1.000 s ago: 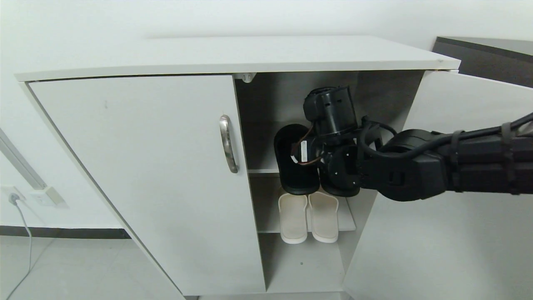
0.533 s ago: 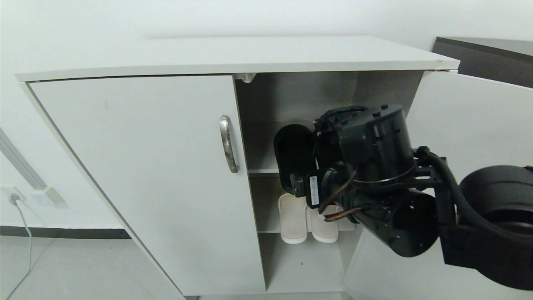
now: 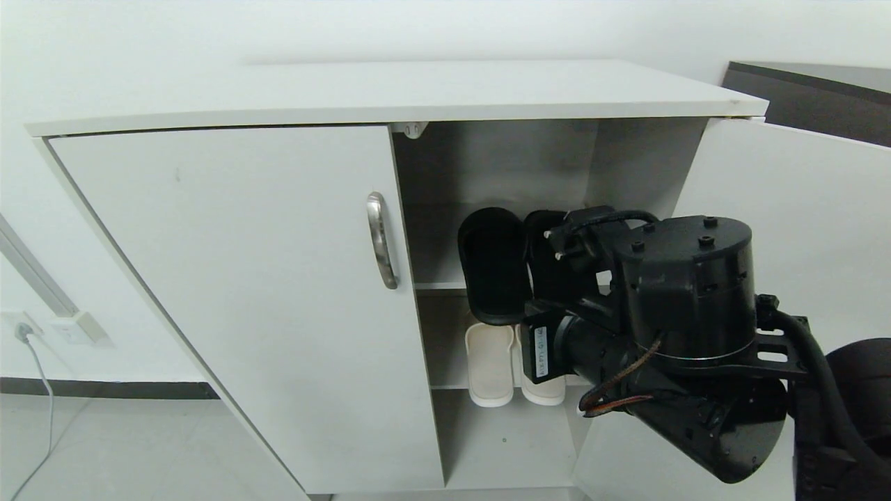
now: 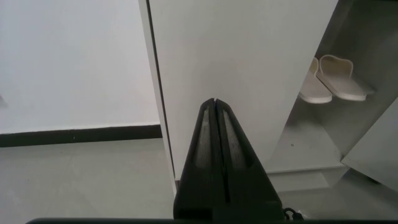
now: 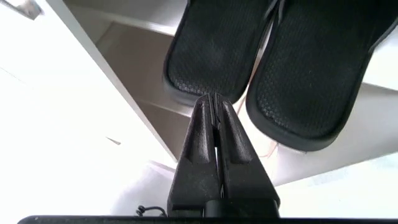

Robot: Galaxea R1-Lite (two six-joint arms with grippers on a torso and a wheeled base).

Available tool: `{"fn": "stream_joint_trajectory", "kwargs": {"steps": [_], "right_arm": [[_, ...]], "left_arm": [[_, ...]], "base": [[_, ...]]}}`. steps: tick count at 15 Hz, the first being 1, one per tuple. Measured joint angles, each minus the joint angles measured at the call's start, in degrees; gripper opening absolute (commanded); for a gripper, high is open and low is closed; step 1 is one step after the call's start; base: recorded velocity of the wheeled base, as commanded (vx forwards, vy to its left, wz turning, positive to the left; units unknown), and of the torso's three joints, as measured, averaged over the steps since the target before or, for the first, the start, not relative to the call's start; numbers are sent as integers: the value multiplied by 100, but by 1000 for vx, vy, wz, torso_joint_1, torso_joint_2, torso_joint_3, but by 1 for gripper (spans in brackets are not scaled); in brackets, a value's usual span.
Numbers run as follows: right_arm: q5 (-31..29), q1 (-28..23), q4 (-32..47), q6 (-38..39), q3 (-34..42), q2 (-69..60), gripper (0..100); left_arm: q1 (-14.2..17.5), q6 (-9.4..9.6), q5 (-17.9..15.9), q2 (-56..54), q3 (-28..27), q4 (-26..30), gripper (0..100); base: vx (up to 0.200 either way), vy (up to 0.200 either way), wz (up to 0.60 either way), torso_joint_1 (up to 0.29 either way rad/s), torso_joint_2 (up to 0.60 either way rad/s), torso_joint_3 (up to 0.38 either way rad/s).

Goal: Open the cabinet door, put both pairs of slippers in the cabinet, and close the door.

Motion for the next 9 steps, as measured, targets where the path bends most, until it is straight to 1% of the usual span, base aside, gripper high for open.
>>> {"fn": "stream_joint_trajectory", "kwargs": {"steps": [8, 9], "right_arm": [[-49, 11, -5, -7, 52, 44, 0], [-49, 11, -9, -5, 52, 44, 0]], "left_arm": [[0, 0, -2, 0, 0, 0, 0], [0, 0, -2, 0, 0, 0, 0]], "base": [[0, 0, 0, 0, 0, 0], [-200, 0, 0, -2, 7, 2]]}}
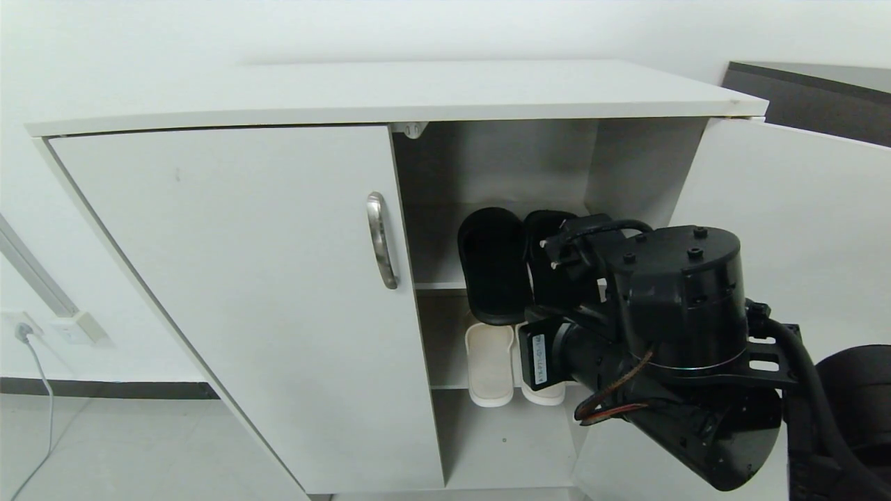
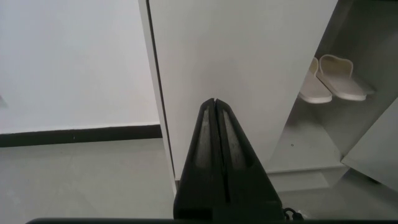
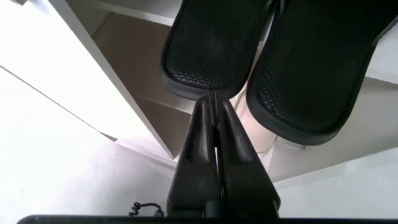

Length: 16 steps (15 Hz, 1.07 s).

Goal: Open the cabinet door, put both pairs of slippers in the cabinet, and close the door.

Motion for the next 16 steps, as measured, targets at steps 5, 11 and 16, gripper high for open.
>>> {"fn": "stream_joint_trajectory", "kwargs": {"steps": [5, 11, 16], "right_arm": [[-17, 7, -73, 0, 11, 9, 0], [-17, 0, -95, -4, 99, 11, 0], [46, -108, -191, 2, 177, -2, 0]], "left_arm": [[0, 0, 0, 0, 0, 2, 0], [0, 0, 2, 0, 0, 0, 0], [-2, 0, 5, 0, 0, 2, 0]], "base": [[-200, 0, 0, 0, 4, 2], [-200, 0, 0, 2, 3, 2], [-200, 0, 0, 4, 4, 0]]}}
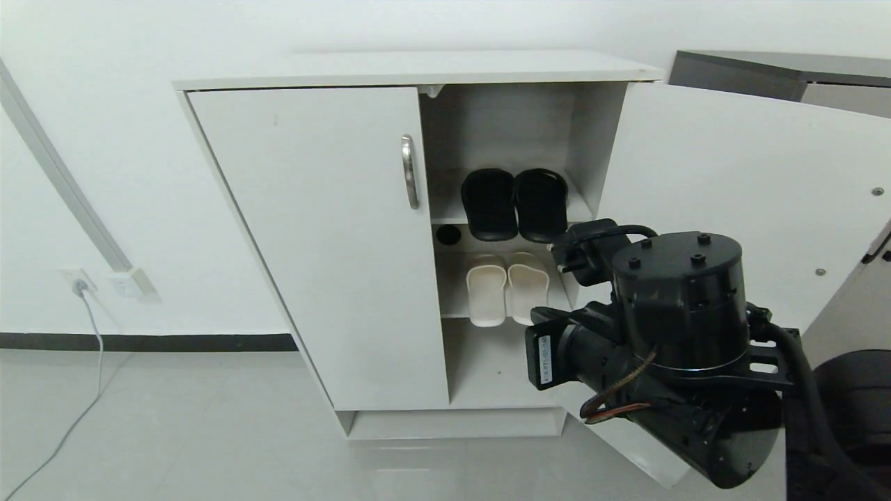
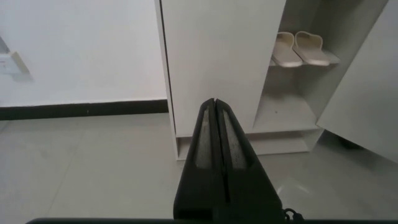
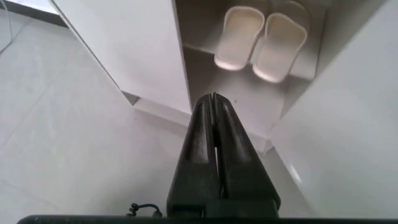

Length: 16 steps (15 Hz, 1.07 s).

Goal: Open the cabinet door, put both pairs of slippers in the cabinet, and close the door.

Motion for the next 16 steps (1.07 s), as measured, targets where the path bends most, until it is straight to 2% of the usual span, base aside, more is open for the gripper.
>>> {"fn": "stream_joint_trajectory", "kwargs": {"steps": [5, 10, 16], "right_arm": [[46, -96, -139, -123, 166, -13, 0], [46, -112, -684, -402, 407, -9, 0], [138, -112, -722, -406, 455, 2, 0]], "left_arm": [[2, 0, 0, 0, 0, 0, 0], [2, 0, -2, 0, 0, 0, 0], [2, -1, -2, 0, 0, -5, 0]], "base": [[0, 0, 0, 0, 0, 0], [0, 0, 0, 0, 0, 0], [0, 0, 0, 0, 0, 0]]}}
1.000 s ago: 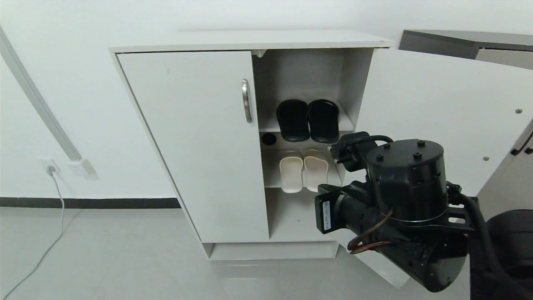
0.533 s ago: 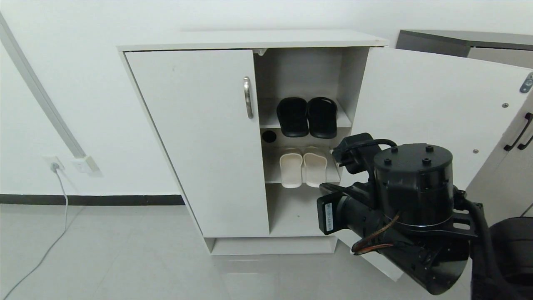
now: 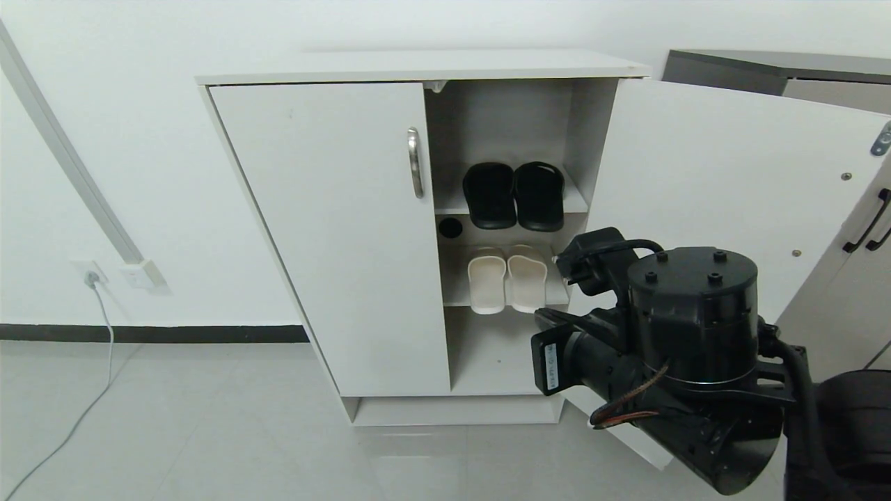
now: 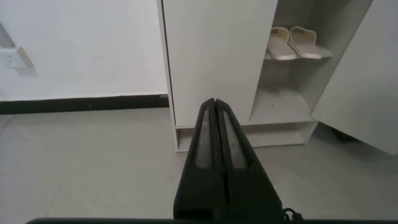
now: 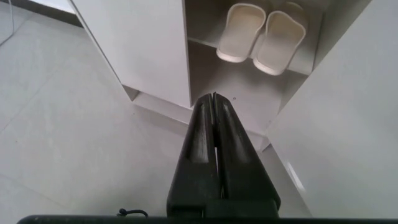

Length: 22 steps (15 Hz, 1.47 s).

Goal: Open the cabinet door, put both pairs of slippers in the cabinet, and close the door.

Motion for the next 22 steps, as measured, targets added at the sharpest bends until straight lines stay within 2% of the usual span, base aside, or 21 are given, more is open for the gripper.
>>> {"fn": "stream_joint_trajectory", "kwargs": {"steps": [4, 11, 22], "right_arm": [[45, -6, -22, 1, 22, 0, 0], [43, -37, -4, -2, 38, 5, 0], [49, -35, 2, -7, 46, -44, 0]], "left_arm": [[0, -2, 2, 0, -1, -9, 0], [0, 0, 0, 0, -1, 2, 0], [0, 1, 0, 0, 0, 5, 0]], "base": [[0, 0, 0, 9, -105, -171], [0, 0, 0, 73, -464, -348], [0, 0, 0, 164, -482, -319]]}}
